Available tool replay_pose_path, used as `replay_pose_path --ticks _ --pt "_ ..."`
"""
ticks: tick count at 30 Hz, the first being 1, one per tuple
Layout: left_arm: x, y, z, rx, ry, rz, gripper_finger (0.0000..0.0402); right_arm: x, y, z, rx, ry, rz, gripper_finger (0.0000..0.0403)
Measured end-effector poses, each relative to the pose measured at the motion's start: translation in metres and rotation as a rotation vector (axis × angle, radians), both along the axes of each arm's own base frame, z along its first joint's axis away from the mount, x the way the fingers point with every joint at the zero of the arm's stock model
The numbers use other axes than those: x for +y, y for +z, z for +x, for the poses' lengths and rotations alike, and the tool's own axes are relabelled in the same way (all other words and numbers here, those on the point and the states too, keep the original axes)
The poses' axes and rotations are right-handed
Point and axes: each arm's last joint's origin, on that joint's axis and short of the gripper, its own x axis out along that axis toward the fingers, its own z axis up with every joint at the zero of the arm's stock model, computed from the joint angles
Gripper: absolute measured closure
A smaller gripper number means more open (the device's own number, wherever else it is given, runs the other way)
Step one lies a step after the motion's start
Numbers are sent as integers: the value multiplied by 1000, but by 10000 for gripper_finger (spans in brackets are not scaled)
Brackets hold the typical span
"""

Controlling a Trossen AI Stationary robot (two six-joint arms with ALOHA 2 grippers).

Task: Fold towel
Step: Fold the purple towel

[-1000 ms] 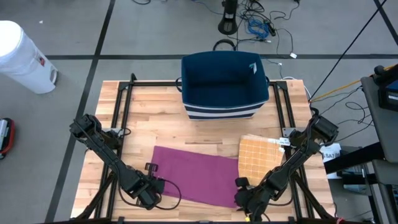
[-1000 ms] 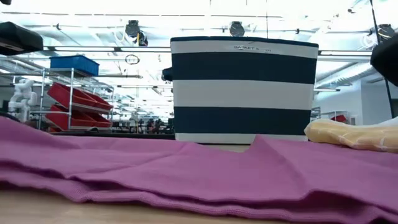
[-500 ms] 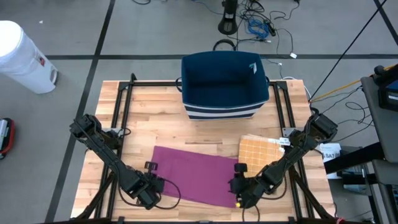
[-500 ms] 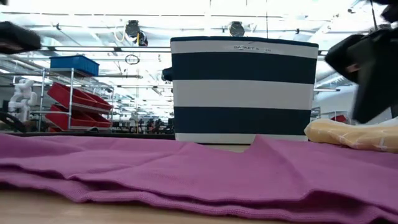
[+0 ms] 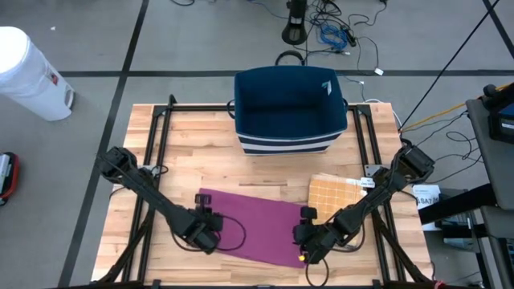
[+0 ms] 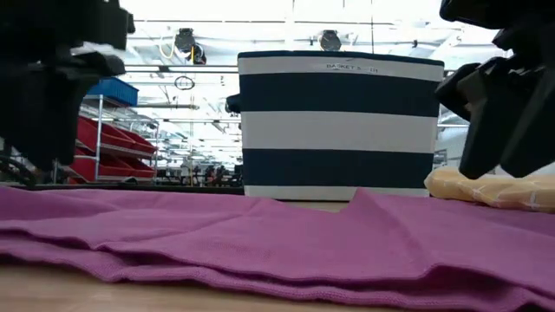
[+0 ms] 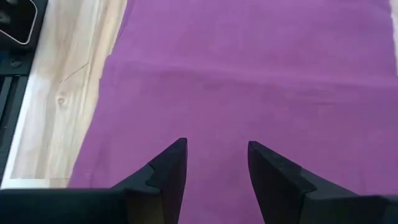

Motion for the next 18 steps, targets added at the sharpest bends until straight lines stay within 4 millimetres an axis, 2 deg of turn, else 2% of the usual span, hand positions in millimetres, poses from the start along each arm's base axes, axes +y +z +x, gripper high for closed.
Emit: replay_pose_path --ticks 4,13,18 --pt "1 -9 3 72 -12 -28 303 1 -5 1 23 -7 17 248" --pt "1 -32 7 165 -44 23 303 6 -24 5 75 21 50 248" --pt "1 -35 6 190 -57 39 303 8 -32 6 101 30 67 248"
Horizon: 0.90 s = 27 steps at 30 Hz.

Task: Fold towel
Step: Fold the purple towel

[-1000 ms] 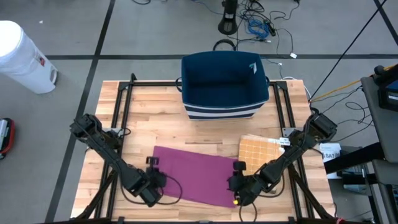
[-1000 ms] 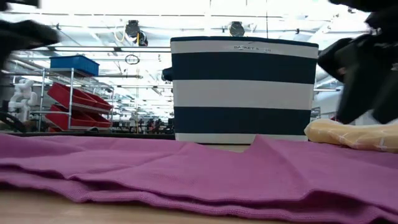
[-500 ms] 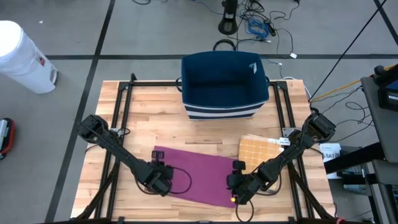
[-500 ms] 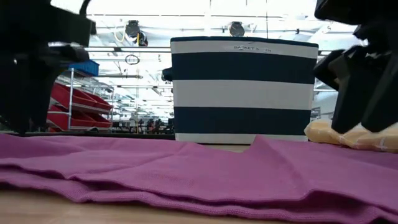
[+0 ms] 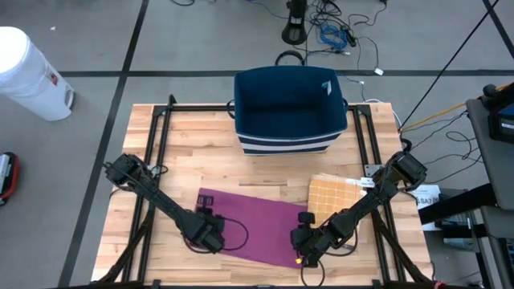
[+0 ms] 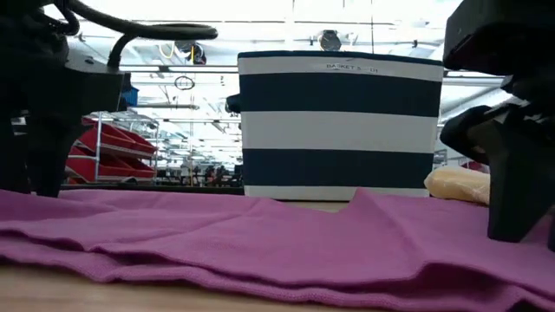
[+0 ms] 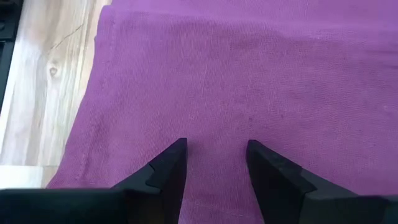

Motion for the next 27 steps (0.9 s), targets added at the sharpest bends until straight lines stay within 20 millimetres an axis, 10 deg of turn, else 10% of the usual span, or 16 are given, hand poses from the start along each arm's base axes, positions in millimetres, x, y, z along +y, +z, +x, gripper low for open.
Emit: replay_pose_path --ticks 27 --pt "9 4 -13 152 61 68 303 -6 20 -3 -16 7 28 248"
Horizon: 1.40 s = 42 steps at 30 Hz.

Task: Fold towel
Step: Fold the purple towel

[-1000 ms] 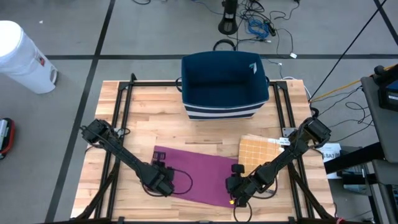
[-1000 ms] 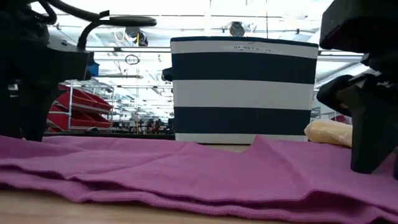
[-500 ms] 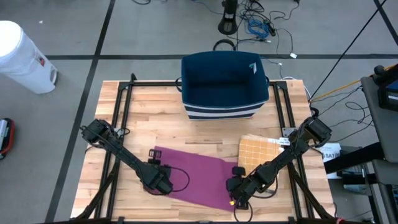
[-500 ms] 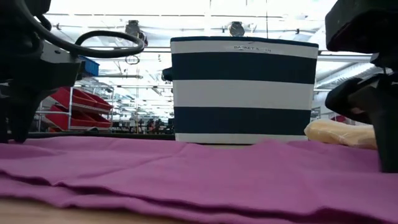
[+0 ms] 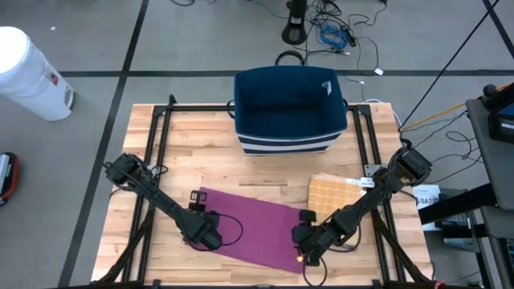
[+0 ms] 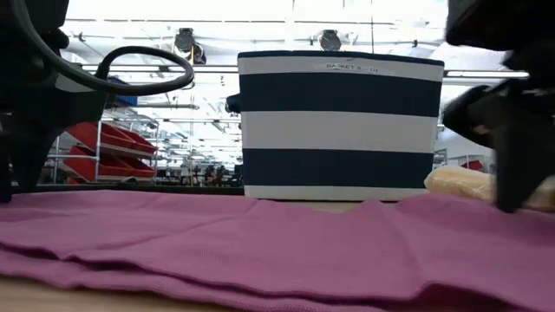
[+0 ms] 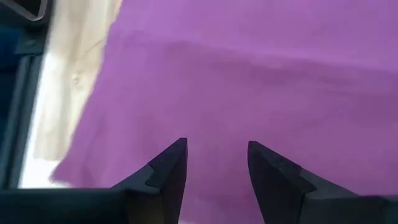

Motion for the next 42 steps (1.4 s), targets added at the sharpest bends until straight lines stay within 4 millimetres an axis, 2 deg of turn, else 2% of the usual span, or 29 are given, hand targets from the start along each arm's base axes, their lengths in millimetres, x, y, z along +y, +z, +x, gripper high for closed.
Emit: replay_pose_path --ticks 9,17,23,35,42 --pt "4 2 -3 30 -15 63 303 -14 1 12 -30 -40 -19 248" --pt "9 5 3 -115 10 160 303 -11 4 15 -50 38 17 248" --pt "2 2 15 -266 5 117 303 -11 4 15 -63 86 -18 248" --pt "-18 2 47 -590 -45 -59 303 -11 9 22 -194 366 -189 248" --pt "-16 6 61 -713 -7 -90 303 -26 11 35 -222 436 -189 248"
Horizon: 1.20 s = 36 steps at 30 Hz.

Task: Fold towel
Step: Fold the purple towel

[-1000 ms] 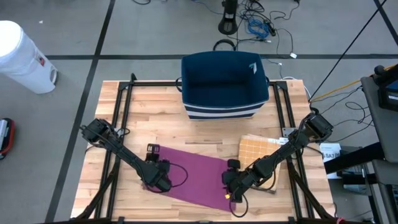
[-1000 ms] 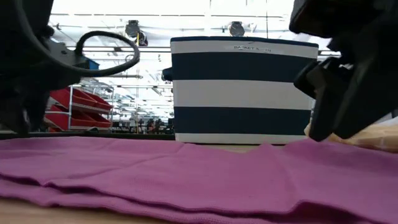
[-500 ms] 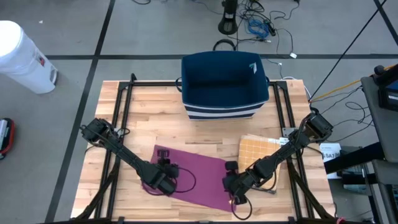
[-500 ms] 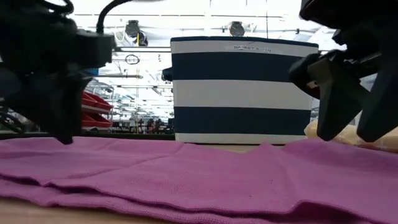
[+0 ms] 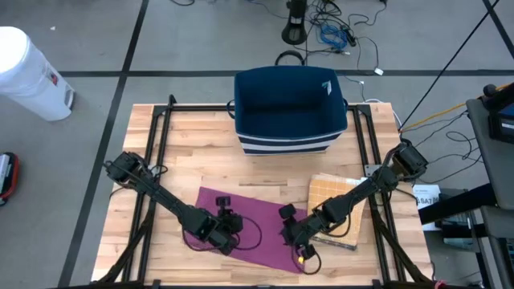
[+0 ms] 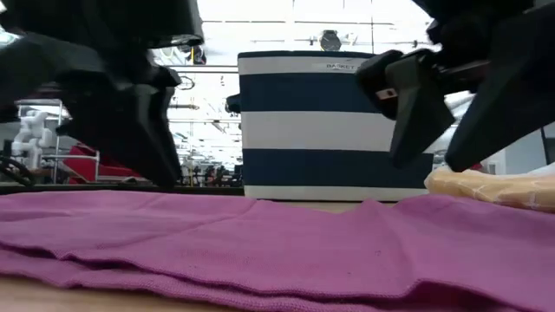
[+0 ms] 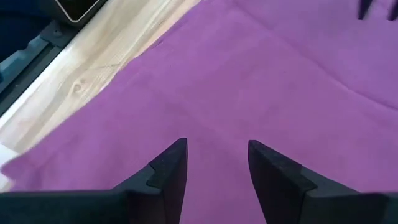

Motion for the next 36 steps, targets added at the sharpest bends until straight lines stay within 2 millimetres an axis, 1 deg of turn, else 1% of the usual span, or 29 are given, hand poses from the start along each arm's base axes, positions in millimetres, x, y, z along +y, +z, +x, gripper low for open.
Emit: replay_pose_path --ticks 3,9,15,20,28,36 --pt "8 0 4 -2 47 -10 303 -6 0 4 3 60 -3 248" --pt "27 -1 14 19 123 -82 303 -13 0 7 -7 256 -26 248" --pt "41 -2 21 44 192 -170 303 -20 -2 8 -5 339 -72 248" --pt "50 -2 24 49 222 -190 303 -26 -2 10 -8 349 -83 248" --pt "59 -6 28 74 227 -193 303 -31 -2 13 5 302 -60 248" --pt "67 -22 36 106 236 -180 303 -32 -3 13 7 309 -69 248"
